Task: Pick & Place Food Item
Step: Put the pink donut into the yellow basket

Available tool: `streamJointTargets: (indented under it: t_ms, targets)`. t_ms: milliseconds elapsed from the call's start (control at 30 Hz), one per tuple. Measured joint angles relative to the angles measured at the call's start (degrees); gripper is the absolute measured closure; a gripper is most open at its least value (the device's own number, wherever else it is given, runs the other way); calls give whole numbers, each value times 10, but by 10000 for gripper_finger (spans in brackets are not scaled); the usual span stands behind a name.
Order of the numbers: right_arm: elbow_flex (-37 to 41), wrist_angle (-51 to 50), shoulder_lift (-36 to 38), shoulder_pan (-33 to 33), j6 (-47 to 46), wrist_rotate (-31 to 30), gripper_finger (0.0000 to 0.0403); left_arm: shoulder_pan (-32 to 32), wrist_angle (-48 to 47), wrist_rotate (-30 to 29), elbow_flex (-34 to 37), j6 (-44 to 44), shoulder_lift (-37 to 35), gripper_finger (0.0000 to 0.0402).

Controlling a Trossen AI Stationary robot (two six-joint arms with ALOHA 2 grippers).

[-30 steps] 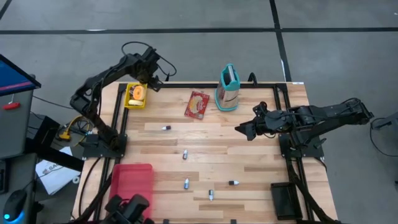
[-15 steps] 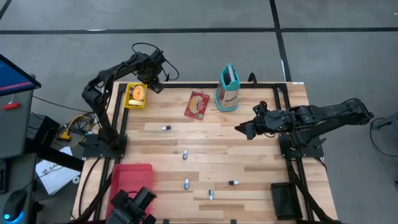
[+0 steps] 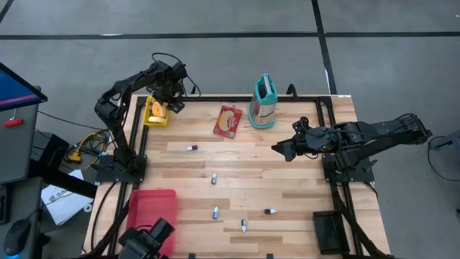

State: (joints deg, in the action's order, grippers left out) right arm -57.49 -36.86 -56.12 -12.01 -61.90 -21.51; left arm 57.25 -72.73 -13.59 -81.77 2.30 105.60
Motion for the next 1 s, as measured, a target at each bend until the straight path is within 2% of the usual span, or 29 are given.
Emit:
streamJointTargets:
  t_ms: [200,333,500,667,1000]
  targets:
    - [0,0,0,-8,9,0,188,-1,-14,-1,28,-22,-65,213]
    - [0,0,0,-8,19,0,188,2,-12,5,78,-53,-121,213]
    - [0,0,0,-8,33,2,188,-5,29,32,149,-100,-191,213]
    - [0,1,0,-14,35,4,188,-22,80,48,164,-155,-241,215]
    - [0,1,0,-15,34,4,188,-33,155,3,164,-315,-215,207]
